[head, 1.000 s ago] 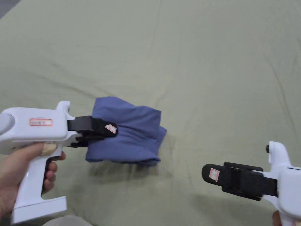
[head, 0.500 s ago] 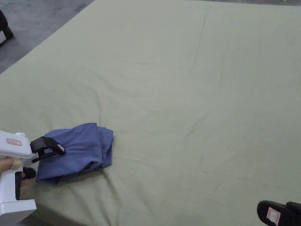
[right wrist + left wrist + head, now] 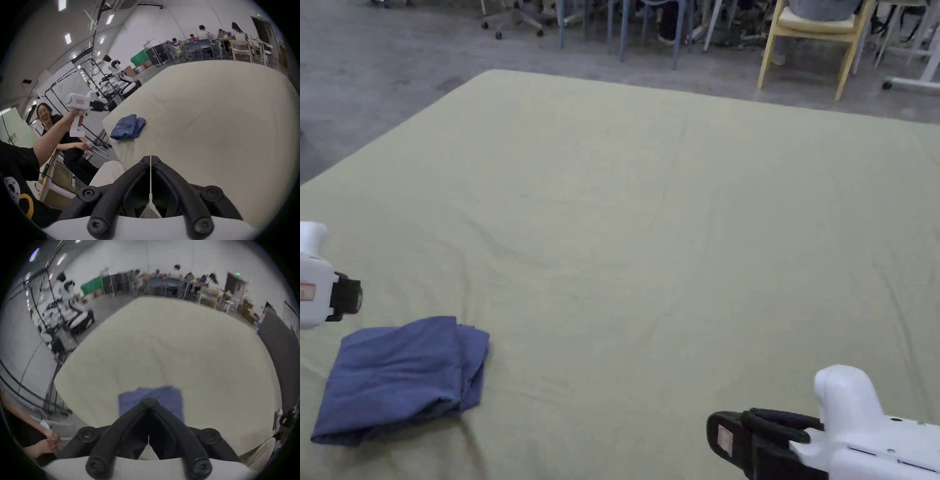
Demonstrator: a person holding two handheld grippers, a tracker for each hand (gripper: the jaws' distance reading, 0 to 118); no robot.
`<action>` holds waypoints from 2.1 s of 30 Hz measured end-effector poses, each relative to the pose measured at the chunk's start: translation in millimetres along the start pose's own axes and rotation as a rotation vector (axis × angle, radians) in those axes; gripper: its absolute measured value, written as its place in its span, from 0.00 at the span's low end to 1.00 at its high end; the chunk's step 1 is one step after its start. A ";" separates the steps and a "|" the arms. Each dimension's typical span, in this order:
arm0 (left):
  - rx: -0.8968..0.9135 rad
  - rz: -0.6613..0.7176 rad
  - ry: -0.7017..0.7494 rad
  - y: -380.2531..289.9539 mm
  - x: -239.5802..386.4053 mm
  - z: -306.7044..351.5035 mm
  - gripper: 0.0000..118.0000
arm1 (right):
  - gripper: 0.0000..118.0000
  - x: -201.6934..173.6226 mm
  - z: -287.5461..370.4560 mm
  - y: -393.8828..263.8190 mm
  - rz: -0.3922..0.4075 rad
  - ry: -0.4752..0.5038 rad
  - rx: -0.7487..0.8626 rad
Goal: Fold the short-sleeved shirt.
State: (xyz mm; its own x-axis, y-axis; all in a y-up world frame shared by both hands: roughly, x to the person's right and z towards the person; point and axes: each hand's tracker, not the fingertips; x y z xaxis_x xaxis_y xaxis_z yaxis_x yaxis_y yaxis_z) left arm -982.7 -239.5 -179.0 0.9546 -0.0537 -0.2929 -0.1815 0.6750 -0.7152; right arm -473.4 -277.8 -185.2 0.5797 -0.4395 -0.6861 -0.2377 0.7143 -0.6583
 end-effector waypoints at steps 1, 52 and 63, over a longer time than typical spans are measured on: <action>0.031 0.003 -0.030 3.1 11.1 9.7 0.00 | 0.03 -5.0 -0.2 4.7 0.029 0.001 0.006; 0.842 -0.128 -0.283 124.1 331.9 237.0 1.00 | 1.00 -26.5 263.0 160.9 0.004 -0.945 0.678; 0.781 -0.142 -0.282 116.9 326.4 226.5 1.00 | 1.00 -40.7 255.8 150.9 0.032 -0.910 0.655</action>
State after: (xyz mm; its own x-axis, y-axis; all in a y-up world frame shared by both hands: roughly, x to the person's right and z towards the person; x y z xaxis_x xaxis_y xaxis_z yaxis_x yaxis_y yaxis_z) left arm -638.9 -11.5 -214.6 0.9981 -0.0610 0.0106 0.0615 0.9964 -0.0584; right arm -333.5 -12.8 -177.4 0.9981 -0.0452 -0.0422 0.0374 0.9846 -0.1707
